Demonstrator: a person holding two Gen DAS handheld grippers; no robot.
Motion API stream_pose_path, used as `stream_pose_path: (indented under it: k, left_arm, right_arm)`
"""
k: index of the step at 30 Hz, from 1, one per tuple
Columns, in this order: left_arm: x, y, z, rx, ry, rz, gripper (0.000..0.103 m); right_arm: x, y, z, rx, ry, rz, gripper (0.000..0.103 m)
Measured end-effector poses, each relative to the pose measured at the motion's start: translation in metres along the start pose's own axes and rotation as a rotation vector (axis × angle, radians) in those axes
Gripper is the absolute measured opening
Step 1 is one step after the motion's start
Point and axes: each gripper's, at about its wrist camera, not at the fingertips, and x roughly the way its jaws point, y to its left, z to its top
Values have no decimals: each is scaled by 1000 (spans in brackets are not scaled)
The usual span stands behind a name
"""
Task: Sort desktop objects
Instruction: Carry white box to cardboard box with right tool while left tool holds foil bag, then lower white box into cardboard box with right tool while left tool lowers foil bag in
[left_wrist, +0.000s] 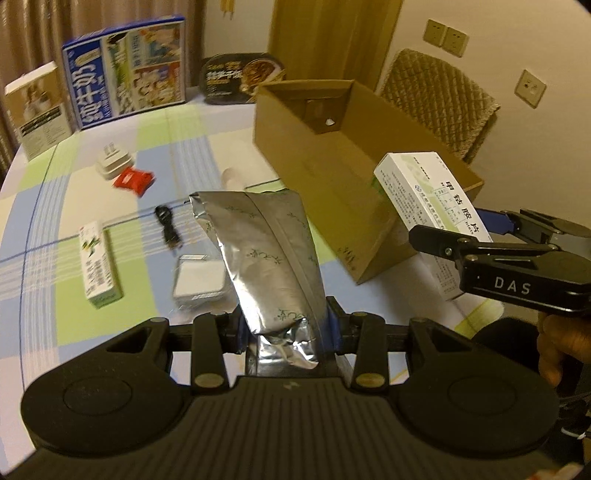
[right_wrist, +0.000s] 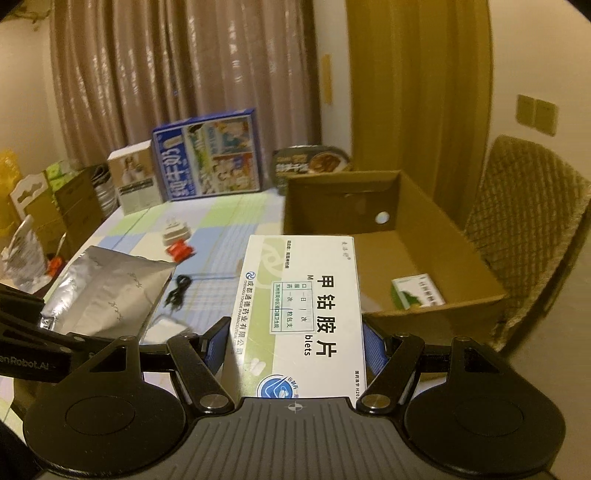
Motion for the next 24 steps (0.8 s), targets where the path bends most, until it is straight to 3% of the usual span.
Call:
stream_pose_path:
  k: [15, 24]
  left_arm:
    - [34, -68, 84, 64, -59, -103, 34]
    - [72, -87, 129, 36, -69, -126, 34]
  right_arm:
    - [20, -69, 47, -49, -36, -93, 68]
    - [50, -102, 68, -50, -19, -96, 69]
